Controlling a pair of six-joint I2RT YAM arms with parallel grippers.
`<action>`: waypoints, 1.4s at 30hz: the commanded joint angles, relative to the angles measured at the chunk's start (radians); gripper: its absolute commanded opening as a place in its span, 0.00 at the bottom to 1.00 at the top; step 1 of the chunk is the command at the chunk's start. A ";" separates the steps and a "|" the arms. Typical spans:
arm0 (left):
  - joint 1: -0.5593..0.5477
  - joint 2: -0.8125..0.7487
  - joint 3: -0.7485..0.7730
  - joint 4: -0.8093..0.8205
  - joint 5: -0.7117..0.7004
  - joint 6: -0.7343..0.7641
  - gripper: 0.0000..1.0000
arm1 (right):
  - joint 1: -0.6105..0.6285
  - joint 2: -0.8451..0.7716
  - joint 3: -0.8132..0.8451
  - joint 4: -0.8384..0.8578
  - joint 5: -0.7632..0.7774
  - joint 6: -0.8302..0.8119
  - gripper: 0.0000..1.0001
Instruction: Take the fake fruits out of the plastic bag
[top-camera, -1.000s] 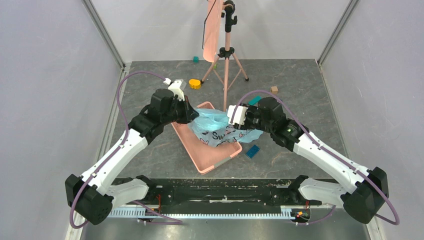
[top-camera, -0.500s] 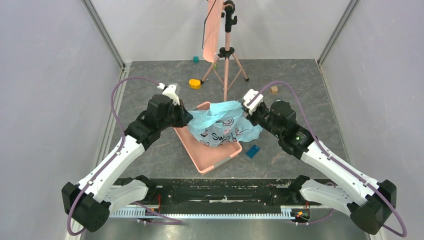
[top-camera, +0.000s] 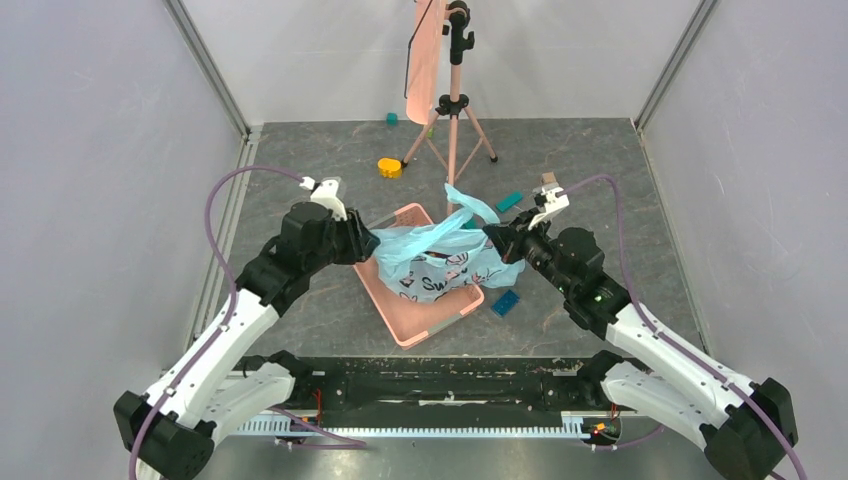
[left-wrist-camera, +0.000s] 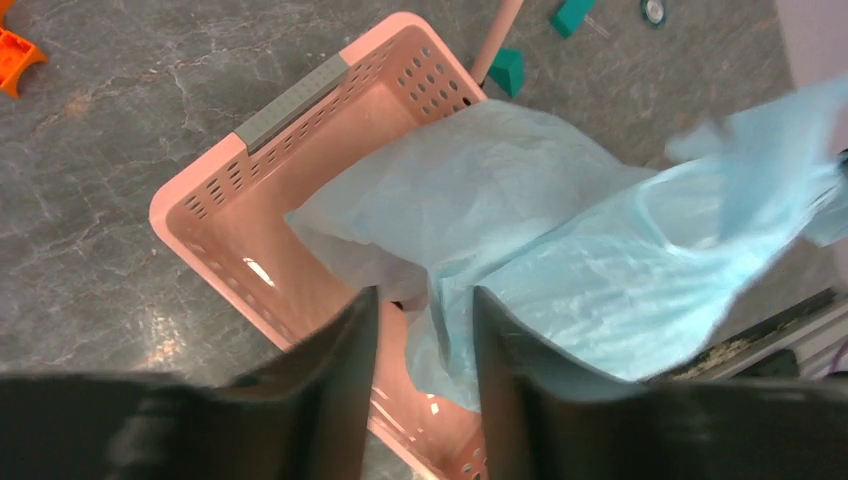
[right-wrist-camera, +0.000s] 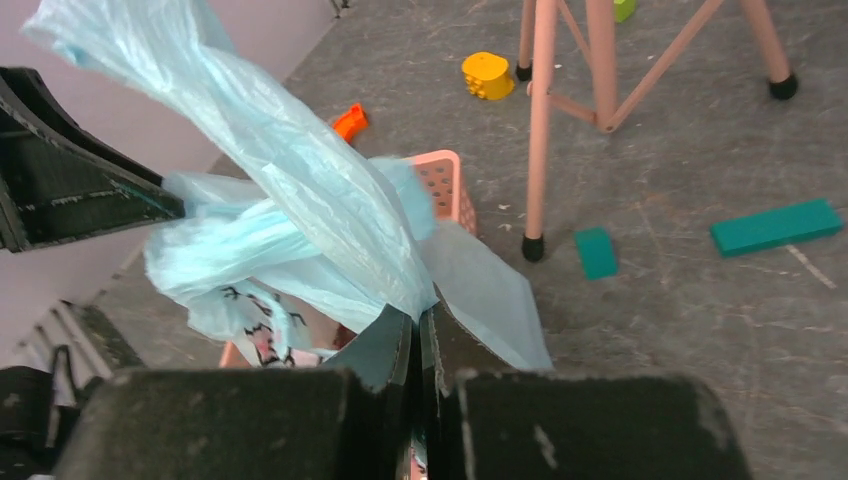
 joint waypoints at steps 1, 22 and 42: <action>0.011 -0.065 0.038 0.001 0.003 0.049 0.60 | -0.008 -0.016 -0.007 0.133 -0.062 0.167 0.00; -0.233 0.030 0.208 0.078 0.033 0.498 1.00 | -0.009 0.052 0.146 0.055 -0.250 0.104 0.00; -0.251 0.188 0.257 -0.051 -0.019 0.557 0.85 | -0.009 0.018 0.152 0.039 -0.290 0.064 0.00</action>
